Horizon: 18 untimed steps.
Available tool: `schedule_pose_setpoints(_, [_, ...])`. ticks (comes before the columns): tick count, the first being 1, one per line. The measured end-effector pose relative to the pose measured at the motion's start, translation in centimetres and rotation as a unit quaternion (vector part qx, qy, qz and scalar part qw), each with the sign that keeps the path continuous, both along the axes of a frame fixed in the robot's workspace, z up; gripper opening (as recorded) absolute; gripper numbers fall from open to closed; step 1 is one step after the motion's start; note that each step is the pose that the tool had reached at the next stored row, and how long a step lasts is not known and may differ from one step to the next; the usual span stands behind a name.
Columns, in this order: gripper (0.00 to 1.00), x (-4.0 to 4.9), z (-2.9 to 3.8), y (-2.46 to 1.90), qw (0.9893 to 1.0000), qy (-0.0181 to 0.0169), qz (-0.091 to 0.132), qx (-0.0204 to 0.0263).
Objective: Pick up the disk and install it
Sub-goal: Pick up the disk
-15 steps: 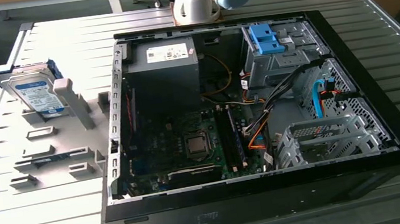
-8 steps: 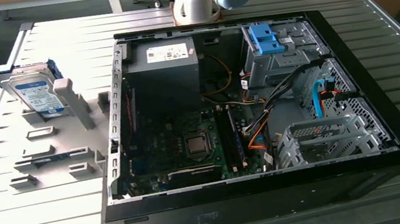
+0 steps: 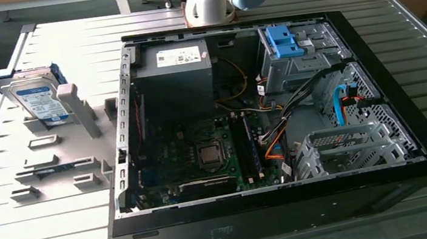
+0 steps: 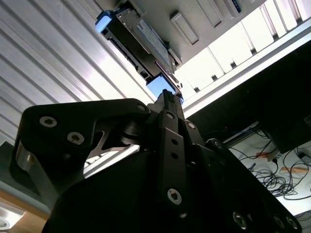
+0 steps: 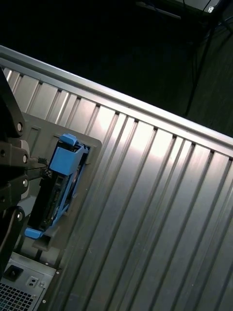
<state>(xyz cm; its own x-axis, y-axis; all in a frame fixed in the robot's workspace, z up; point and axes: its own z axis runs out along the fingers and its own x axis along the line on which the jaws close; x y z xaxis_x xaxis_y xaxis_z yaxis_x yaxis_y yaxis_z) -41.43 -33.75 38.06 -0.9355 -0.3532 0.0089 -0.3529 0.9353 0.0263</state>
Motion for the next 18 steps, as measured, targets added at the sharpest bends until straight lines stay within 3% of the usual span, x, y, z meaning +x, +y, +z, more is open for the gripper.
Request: schedule_pose_setpoints(18, [0.11, 0.00, 0.00, 0.00, 0.9993, 0.0000, 0.038, 0.0000])
